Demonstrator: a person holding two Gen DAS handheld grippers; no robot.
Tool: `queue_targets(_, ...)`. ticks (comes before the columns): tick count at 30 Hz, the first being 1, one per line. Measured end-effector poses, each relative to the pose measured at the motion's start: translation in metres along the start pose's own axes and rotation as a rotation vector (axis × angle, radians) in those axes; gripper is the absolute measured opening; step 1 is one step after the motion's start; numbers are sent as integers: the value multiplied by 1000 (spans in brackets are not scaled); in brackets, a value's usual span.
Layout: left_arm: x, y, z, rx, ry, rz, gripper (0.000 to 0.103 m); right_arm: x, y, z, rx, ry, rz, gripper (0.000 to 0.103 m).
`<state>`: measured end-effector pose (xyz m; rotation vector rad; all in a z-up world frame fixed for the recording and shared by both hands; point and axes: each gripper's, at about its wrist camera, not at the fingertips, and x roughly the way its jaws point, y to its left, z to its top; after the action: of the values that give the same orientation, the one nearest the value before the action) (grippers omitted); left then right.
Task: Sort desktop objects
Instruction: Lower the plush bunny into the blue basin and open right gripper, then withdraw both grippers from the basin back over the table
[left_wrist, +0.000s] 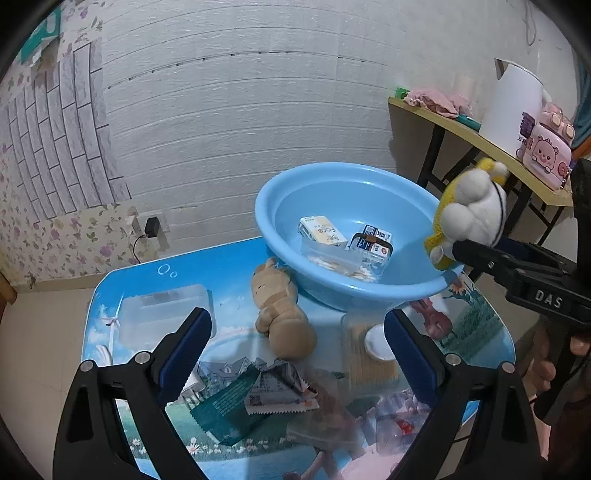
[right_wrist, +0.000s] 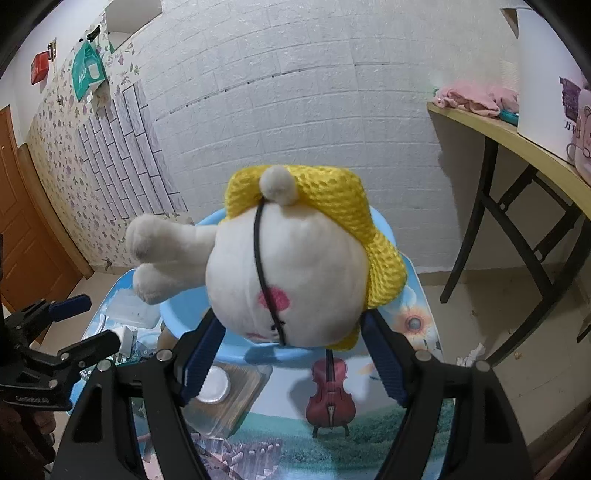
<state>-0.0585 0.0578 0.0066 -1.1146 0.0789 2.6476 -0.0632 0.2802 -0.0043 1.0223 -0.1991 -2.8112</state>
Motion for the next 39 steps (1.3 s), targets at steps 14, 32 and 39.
queue_targets(14, 1, 6, 3, -9, 3, 18, 95, 6, 24, 13, -55, -25, 72, 76)
queue_targets(32, 0, 9, -13, -12, 27, 19, 95, -3, 14, -9, 5, 41, 58, 76)
queue_targets(39, -5, 12, -28, -11, 36, 15, 95, -7, 14, -25, 9, 70, 43, 76)
